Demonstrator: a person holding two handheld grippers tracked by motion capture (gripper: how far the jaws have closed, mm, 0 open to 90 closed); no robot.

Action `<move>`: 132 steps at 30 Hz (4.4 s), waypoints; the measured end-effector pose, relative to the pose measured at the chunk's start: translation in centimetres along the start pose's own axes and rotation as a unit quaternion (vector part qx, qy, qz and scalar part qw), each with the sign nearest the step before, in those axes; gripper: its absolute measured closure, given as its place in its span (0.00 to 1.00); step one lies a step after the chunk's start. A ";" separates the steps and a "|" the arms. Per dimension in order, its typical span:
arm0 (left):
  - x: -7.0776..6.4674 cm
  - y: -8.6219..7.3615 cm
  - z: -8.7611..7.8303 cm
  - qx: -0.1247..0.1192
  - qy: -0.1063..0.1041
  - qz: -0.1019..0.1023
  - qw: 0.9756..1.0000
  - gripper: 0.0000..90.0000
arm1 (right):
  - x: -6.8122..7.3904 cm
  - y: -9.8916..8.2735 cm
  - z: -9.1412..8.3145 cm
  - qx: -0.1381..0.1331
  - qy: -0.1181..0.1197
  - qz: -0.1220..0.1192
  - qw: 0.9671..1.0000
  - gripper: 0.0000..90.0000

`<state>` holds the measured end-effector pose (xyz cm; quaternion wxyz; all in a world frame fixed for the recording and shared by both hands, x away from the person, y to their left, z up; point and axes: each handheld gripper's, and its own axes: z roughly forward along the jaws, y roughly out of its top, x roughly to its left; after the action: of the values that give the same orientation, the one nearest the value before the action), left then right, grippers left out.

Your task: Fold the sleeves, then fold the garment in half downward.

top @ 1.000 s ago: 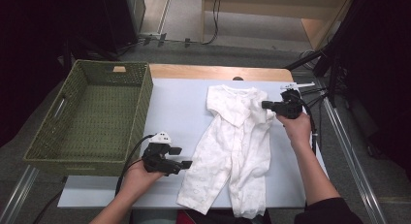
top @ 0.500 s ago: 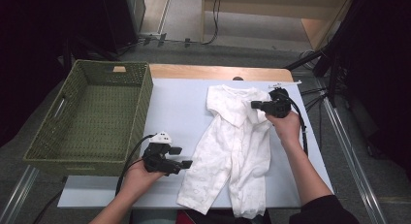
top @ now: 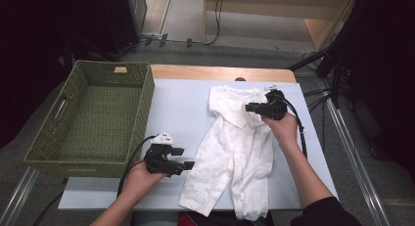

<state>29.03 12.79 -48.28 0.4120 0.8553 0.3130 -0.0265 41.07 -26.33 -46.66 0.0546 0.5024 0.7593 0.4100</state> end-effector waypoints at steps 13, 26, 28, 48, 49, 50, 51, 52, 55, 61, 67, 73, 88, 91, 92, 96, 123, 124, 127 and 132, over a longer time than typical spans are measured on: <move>-0.1 1.0 0.9 0.000 -0.013 0.000 1.000 0.32 | 0.3 -1.4 -0.8 0.012 0.022 -0.020 0.999 0.48; 0.0 2.6 2.1 0.010 -0.024 -0.006 1.000 0.28 | 0.0 -3.8 -2.2 -0.021 0.024 -0.022 0.999 0.37; 0.0 2.9 2.3 0.006 -0.030 -0.013 0.999 0.27 | 0.0 -4.1 -2.3 -0.028 0.029 -0.025 0.999 0.34; 0.4 4.4 3.7 0.012 -0.031 -0.011 0.999 0.28 | -0.1 -6.7 -3.4 -0.028 0.035 -0.024 0.999 0.28; 0.5 4.5 3.7 0.011 -0.031 -0.013 0.999 0.28 | -0.2 -6.9 -3.5 -0.027 0.031 -0.025 0.999 0.28; 0.6 4.7 3.8 0.012 -0.029 -0.013 0.999 0.28 | -0.2 -6.9 -3.5 -0.027 0.031 -0.025 0.999 0.28; 0.7 4.8 4.0 0.014 -0.024 -0.011 1.000 0.28 | -0.3 -7.0 -3.6 -0.026 0.030 -0.024 0.999 0.28; 0.8 5.0 4.1 0.015 -0.020 -0.009 1.000 0.28 | -0.4 -7.1 -3.7 -0.027 0.030 -0.024 0.999 0.28; 1.2 5.4 4.3 0.015 -0.018 -0.013 1.000 0.29 | -0.5 -7.3 -3.9 -0.029 0.028 -0.019 0.999 0.28; 1.6 6.0 4.7 0.009 -0.013 -0.013 1.000 0.30 | -1.0 -7.7 -4.1 -0.029 0.022 -0.015 0.999 0.28; 2.0 6.7 5.2 0.008 -0.009 -0.014 1.000 0.30 | -1.3 -7.9 -4.2 -0.029 0.017 -0.013 0.999 0.28; 2.4 7.1 5.5 0.003 -0.021 -0.009 1.000 0.30 | -1.5 -7.8 -4.0 -0.024 0.013 -0.017 0.999 0.28; 3.8 8.9 7.0 0.011 0.005 -0.012 1.000 0.30 | -2.4 -7.5 -3.8 -0.025 -0.002 -0.012 1.000 0.28; 4.2 9.3 7.3 0.012 0.014 -0.008 1.000 0.30 | -2.5 -7.4 -3.7 -0.026 -0.004 -0.012 1.000 0.28; 4.4 9.4 7.4 0.012 0.016 -0.009 1.000 0.30 | -2.6 -7.3 -3.7 -0.023 -0.006 -0.011 1.000 0.28; 4.8 9.9 7.6 0.007 0.022 -0.011 1.000 0.30 | -2.9 -7.0 -3.5 -0.023 -0.011 -0.010 1.000 0.28; 7.8 13.3 9.0 -0.014 0.063 -0.014 0.998 0.31 | -4.7 -4.6 -2.2 -0.012 -0.041 -0.005 0.999 0.28; 7.8 13.4 9.1 -0.014 0.064 -0.014 0.998 0.31 | -4.8 -4.5 -2.2 -0.012 -0.043 -0.002 0.999 0.28; 8.1 13.8 9.3 -0.017 0.067 -0.017 0.997 0.31 | -5.1 -4.4 -2.2 -0.015 -0.047 0.002 0.999 0.29; 8.7 14.5 9.7 -0.019 0.072 -0.020 0.997 0.31 | -5.7 -3.9 -1.9 -0.010 -0.055 0.006 0.998 0.29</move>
<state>46.12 3.58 -47.34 0.4041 0.8405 0.3594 0.0324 40.13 -32.65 -49.89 0.0987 0.5285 0.7476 0.3898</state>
